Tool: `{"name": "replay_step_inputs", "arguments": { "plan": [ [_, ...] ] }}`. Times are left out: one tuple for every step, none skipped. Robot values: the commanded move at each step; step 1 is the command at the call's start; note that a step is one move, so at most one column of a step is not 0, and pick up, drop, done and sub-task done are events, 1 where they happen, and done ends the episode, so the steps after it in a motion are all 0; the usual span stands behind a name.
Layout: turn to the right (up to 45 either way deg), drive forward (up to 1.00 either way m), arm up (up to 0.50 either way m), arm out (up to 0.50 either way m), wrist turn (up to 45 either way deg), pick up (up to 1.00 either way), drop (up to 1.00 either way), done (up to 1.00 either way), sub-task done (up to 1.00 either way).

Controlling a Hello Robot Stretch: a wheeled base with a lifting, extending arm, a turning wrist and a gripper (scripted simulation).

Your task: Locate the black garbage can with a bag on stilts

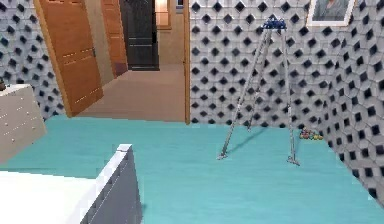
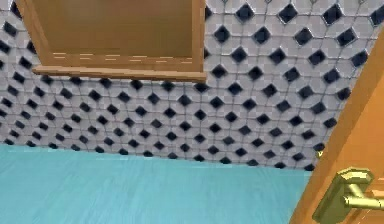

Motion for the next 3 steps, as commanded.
{"name": "replay_step_inputs", "arguments": {
  "plan": [
    [0.0,1.0,0.0,0.0,0.0,0.0,0.0,0.0,0.0],
    [-3.0,0.0,0.0,0.0,0.0,0.0,0.0,0.0,0.0],
    [0.0,0.25,0.0,0.0,0.0,0.0,0.0,0.0,0.0]
  ]
}}
